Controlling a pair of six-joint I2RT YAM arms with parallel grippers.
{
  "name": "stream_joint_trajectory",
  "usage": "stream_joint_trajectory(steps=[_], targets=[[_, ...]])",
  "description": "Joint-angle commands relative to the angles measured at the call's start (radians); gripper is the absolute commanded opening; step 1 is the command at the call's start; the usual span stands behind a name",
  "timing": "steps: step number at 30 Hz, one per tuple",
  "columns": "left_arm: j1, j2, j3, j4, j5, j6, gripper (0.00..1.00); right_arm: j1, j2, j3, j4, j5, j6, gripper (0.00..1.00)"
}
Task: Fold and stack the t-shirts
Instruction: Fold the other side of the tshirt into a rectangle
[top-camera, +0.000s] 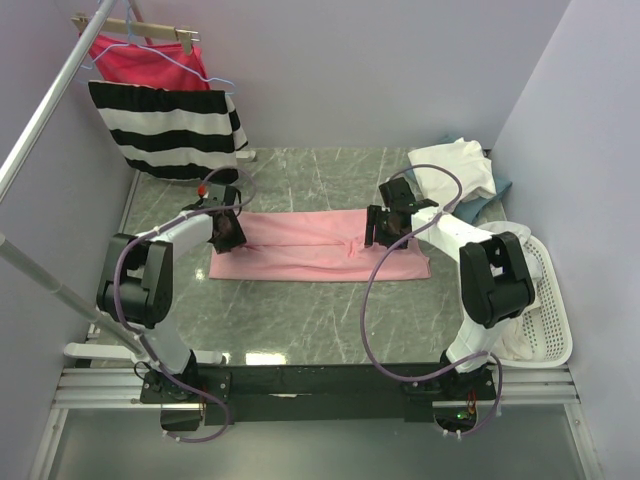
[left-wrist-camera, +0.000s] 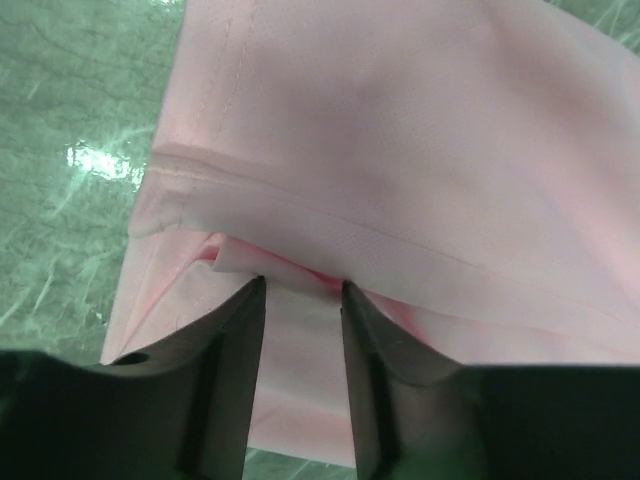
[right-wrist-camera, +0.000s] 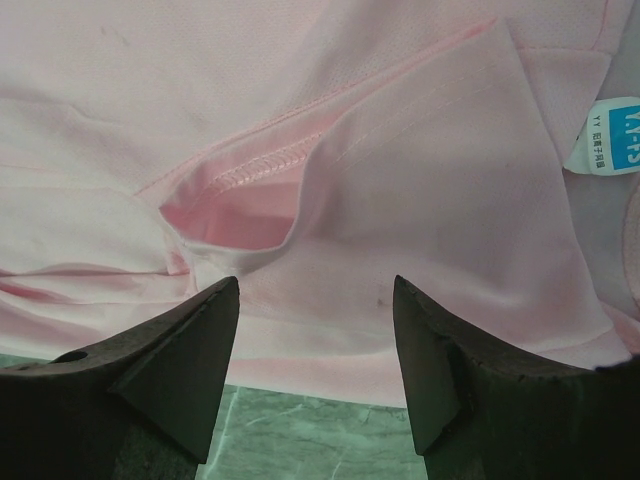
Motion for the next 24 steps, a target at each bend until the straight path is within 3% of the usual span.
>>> stream_joint_trajectory(steps=[1, 6, 7, 8, 21, 23, 24], targets=[[-0.011, 0.026, 0.031, 0.024, -0.022, 0.000, 0.36, -0.005, 0.006, 0.021, 0.010, 0.000, -0.020, 0.70], [-0.014, 0.015, 0.022, 0.015, -0.036, -0.002, 0.13, -0.005, 0.006, 0.021, 0.013, -0.005, -0.019, 0.70], [-0.014, 0.005, 0.019, 0.009, -0.048, -0.002, 0.03, -0.005, 0.004, 0.019, 0.015, -0.005, -0.019, 0.70], [-0.014, -0.003, 0.017, 0.003, -0.053, -0.002, 0.01, -0.007, 0.004, 0.019, 0.013, 0.003, -0.017, 0.70], [-0.014, -0.118, -0.026, -0.086, -0.125, -0.014, 0.01, -0.019, 0.007, 0.018, 0.012, 0.066, -0.025, 0.70], [-0.014, -0.101, -0.029, -0.096, -0.129, -0.019, 0.07, -0.022, 0.009, 0.021, 0.013, 0.075, -0.030, 0.70], [-0.014, -0.097, -0.032, -0.100, -0.136, -0.019, 0.17, -0.024, 0.010, 0.025, 0.012, 0.079, -0.031, 0.70]])
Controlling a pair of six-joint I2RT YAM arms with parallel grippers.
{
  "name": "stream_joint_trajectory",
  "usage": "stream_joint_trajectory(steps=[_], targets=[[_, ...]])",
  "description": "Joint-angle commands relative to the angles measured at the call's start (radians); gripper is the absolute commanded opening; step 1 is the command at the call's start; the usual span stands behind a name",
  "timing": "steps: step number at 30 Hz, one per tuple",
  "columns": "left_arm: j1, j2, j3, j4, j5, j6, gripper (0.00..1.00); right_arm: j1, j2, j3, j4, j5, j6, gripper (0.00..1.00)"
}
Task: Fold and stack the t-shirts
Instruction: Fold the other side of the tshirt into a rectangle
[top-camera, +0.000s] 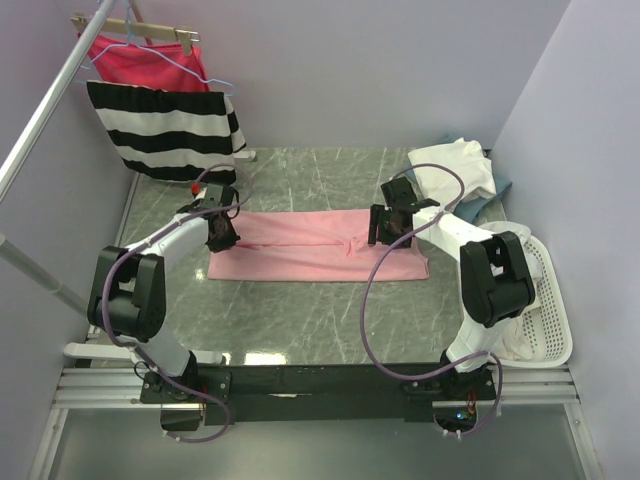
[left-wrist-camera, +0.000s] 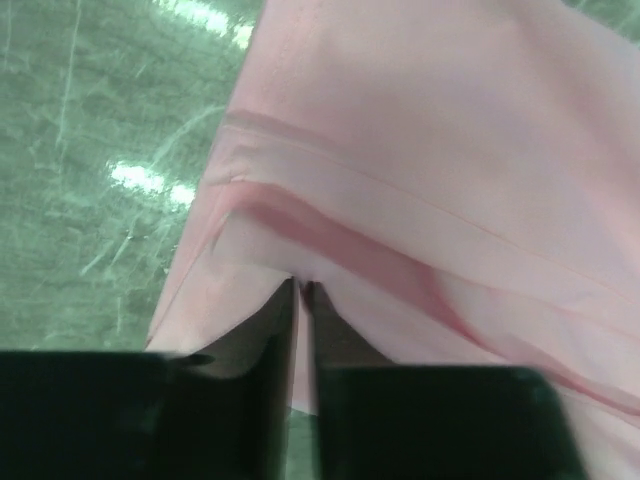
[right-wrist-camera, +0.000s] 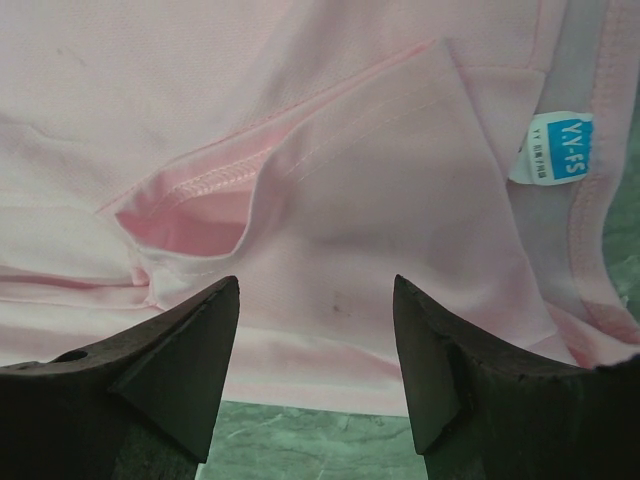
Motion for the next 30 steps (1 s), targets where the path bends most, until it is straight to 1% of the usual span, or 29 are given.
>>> stream_joint_trajectory(steps=[1, 2, 3, 5, 8, 12, 15, 17, 23, 30], targets=[[-0.003, 0.000, -0.024, -0.034, -0.047, -0.020, 0.33, -0.013, 0.004, 0.025, 0.012, 0.049, -0.021, 0.70], [-0.003, 0.003, -0.029, -0.033, -0.051, -0.020, 0.44, -0.013, -0.004, 0.024, 0.018, 0.066, -0.024, 0.70], [-0.003, 0.007, -0.028, -0.043, -0.059, -0.022, 0.68, -0.013, -0.008, 0.025, 0.021, 0.072, -0.028, 0.70], [-0.003, 0.009, -0.017, -0.041, -0.079, -0.017, 0.70, -0.017, -0.027, 0.030, 0.024, 0.081, -0.032, 0.70], [-0.003, -0.005, 0.003, -0.032, -0.085, -0.011, 0.78, -0.022, -0.050, 0.033, 0.035, 0.048, -0.041, 0.70], [-0.003, -0.016, 0.066, -0.020, -0.050, 0.024, 0.81, -0.022, -0.053, 0.033, 0.038, -0.066, -0.026, 0.70], [-0.004, 0.000, 0.127, 0.002, 0.028, 0.058, 0.82, -0.014, -0.045, 0.024, 0.058, -0.113, -0.003, 0.70], [-0.004, 0.023, 0.159, 0.034, 0.089, 0.081, 0.83, -0.007, -0.021, 0.030, 0.050, -0.103, 0.019, 0.70], [-0.004, 0.118, 0.256, 0.059, 0.165, 0.113, 0.83, 0.009, 0.067, 0.068, 0.062, -0.075, 0.031, 0.70], [-0.004, 0.125, 0.255, 0.074, 0.190, 0.129, 0.83, 0.012, 0.185, 0.189, 0.058, -0.031, 0.034, 0.69]])
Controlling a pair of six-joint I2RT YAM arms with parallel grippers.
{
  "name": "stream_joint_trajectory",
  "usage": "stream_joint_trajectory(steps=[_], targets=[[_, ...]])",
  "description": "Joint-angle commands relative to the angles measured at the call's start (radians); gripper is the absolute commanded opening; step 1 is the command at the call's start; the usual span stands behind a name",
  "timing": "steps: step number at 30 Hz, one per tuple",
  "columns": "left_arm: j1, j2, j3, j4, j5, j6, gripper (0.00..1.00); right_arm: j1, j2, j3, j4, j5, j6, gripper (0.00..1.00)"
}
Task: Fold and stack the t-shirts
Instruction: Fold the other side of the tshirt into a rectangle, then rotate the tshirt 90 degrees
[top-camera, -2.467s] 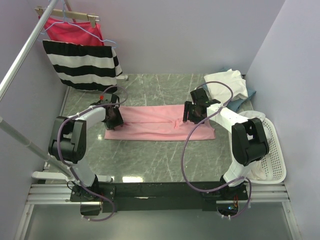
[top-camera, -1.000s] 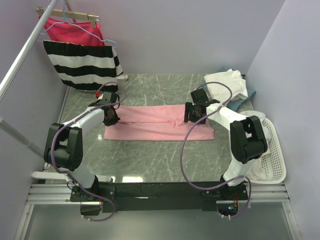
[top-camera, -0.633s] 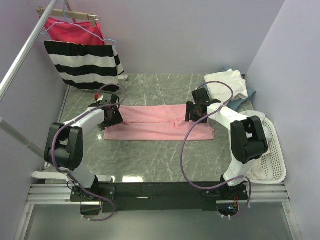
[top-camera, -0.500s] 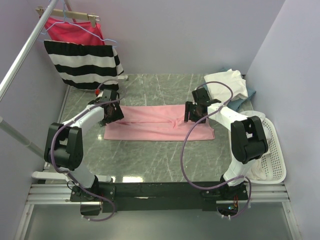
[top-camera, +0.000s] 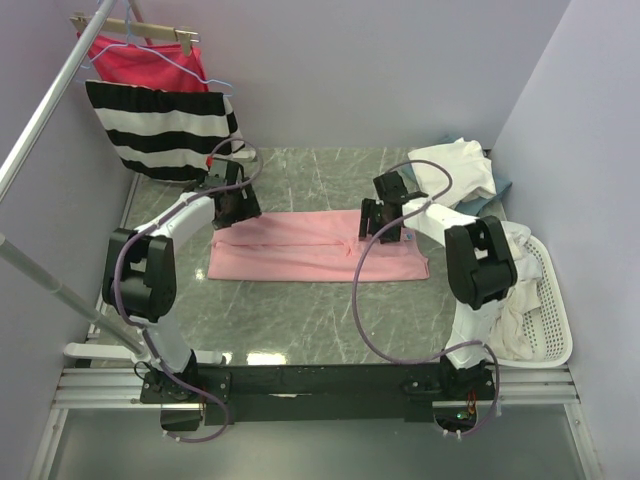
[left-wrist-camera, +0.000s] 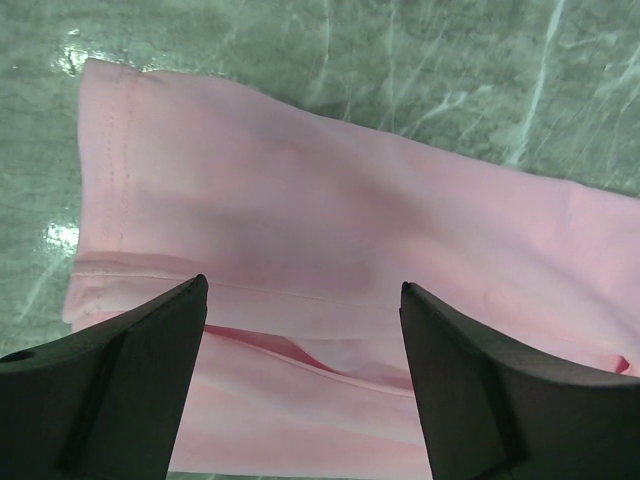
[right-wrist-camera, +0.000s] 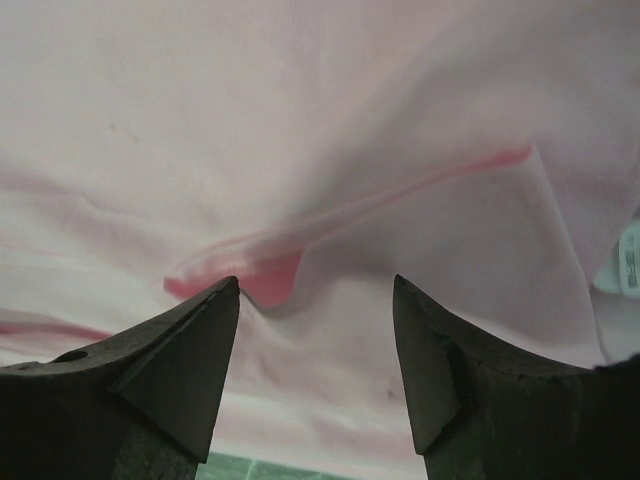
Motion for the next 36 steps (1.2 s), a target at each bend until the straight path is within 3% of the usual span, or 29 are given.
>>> stream_joint_trajectory(steps=[1, 7, 14, 19, 24, 30, 36], targets=[[-0.004, -0.021, 0.019, 0.023, 0.033, 0.034, 0.83, 0.010, 0.058, 0.095, 0.026, 0.045, 0.009, 0.69], [-0.004, -0.024, 0.027, 0.034, 0.043, 0.047, 0.84, 0.026, 0.115, 0.162, 0.014, 0.097, -0.003, 0.69], [-0.004, 0.020, 0.093, 0.052, 0.097, 0.080, 0.85, 0.006, -0.101, 0.099, 0.067, 0.223, -0.035, 0.72], [-0.004, 0.154, 0.202, 0.013, 0.172, 0.123, 0.84, -0.010, -0.093, 0.144, -0.054, 0.226, -0.029, 0.72], [-0.009, 0.270, 0.260, -0.040, 0.200, 0.149, 0.82, -0.010, -0.096, 0.059, -0.043, 0.180, 0.015, 0.72], [-0.045, 0.275, 0.194, -0.050, 0.159, 0.160, 0.81, -0.008, -0.056, 0.003, -0.011, 0.169, 0.057, 0.73], [-0.096, 0.240, 0.070, -0.066, 0.149, 0.116, 0.80, -0.010, 0.111, 0.145, -0.045, 0.122, 0.043, 0.72]])
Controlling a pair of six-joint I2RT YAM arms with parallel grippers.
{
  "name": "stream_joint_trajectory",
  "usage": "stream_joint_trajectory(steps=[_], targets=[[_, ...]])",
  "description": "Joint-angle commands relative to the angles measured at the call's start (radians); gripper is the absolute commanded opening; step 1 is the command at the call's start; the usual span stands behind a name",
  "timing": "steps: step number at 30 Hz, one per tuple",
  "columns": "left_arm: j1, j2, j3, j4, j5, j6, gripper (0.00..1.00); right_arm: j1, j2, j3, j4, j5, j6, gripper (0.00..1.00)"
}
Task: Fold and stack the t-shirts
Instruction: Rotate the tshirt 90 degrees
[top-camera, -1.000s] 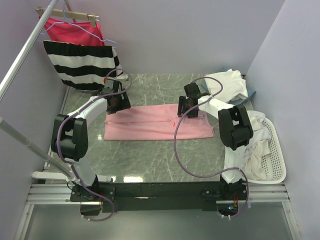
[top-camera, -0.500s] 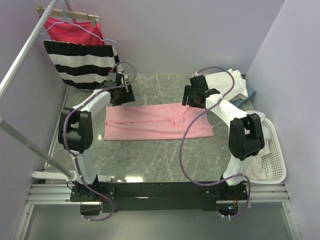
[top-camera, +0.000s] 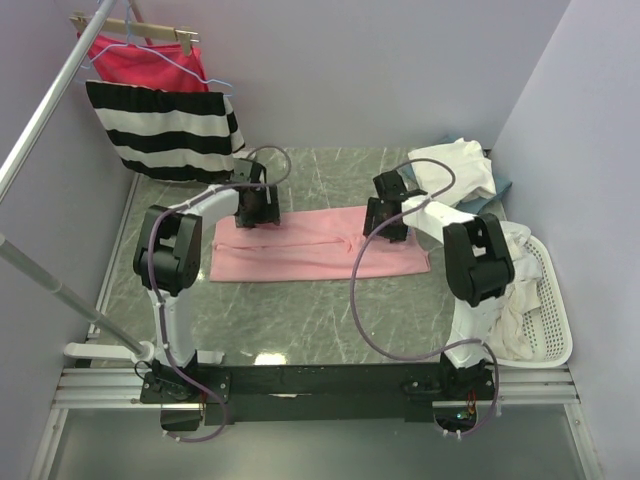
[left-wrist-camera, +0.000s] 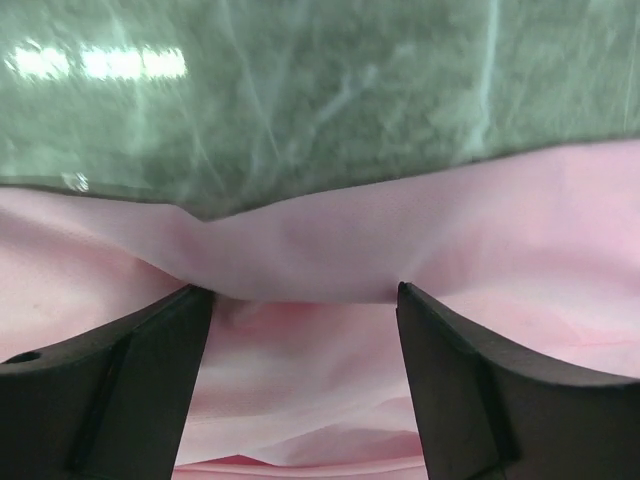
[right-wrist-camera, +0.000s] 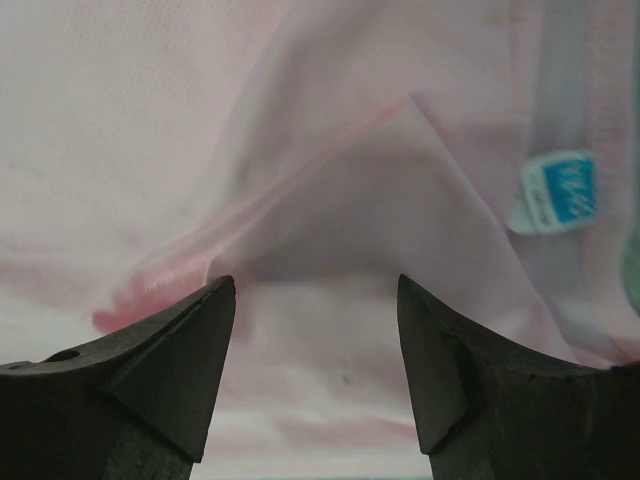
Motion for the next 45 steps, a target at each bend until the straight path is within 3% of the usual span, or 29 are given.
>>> stream_joint_trajectory(steps=[1, 10, 13, 14, 15, 17, 20, 23, 26, 30, 36, 41, 45], targets=[[-0.048, -0.046, -0.144, -0.057, 0.026, -0.047, 0.80, -0.002, 0.147, 0.147, -0.021, -0.042, 0.001, 0.72], [-0.092, -0.252, -0.488, -0.030, 0.156, -0.135, 0.81, 0.010, 0.471, 0.613, -0.122, -0.211, -0.031, 0.72], [-0.122, -0.312, -0.567, -0.047, 0.222, -0.144, 0.81, 0.018, 0.623, 0.906, -0.229, -0.318, -0.081, 0.72], [-0.132, -0.326, -0.581, -0.068, 0.237, -0.146, 0.81, 0.021, 0.643, 0.999, -0.210, -0.379, -0.115, 0.73], [-0.142, -0.355, -0.607, -0.077, 0.253, -0.149, 0.80, 0.018, 0.656, 1.023, -0.174, -0.495, -0.118, 0.73], [-0.171, -0.388, -0.617, -0.117, 0.280, -0.149, 0.79, 0.007, 0.656, 1.055, -0.057, -0.577, -0.092, 0.75], [-0.185, -0.457, -0.571, -0.160, 0.236, -0.129, 0.81, -0.033, 0.544, 0.962, 0.153, -0.663, -0.046, 0.79], [-0.182, -0.467, -0.422, -0.194, 0.136, -0.085, 0.85, -0.074, 0.394, 0.855, 0.250, -0.630, -0.066, 0.80], [-0.175, -0.404, -0.231, -0.156, 0.050, -0.034, 0.86, -0.108, 0.216, 0.670, 0.332, -0.582, -0.095, 0.82], [-0.149, -0.195, 0.112, -0.062, 0.067, -0.005, 0.88, -0.116, 0.015, 0.430, 0.335, -0.464, -0.114, 0.83], [-0.119, 0.157, 0.556, -0.059, 0.354, 0.054, 0.88, -0.110, -0.240, 0.066, 0.298, -0.346, -0.062, 0.83], [-0.097, 0.294, 0.635, 0.085, 0.660, 0.046, 0.84, -0.084, -0.340, -0.118, 0.245, -0.398, -0.083, 0.83], [-0.099, 0.433, 0.748, 0.044, 0.744, 0.066, 0.82, -0.025, -0.346, -0.178, 0.232, -0.465, -0.091, 0.84]])
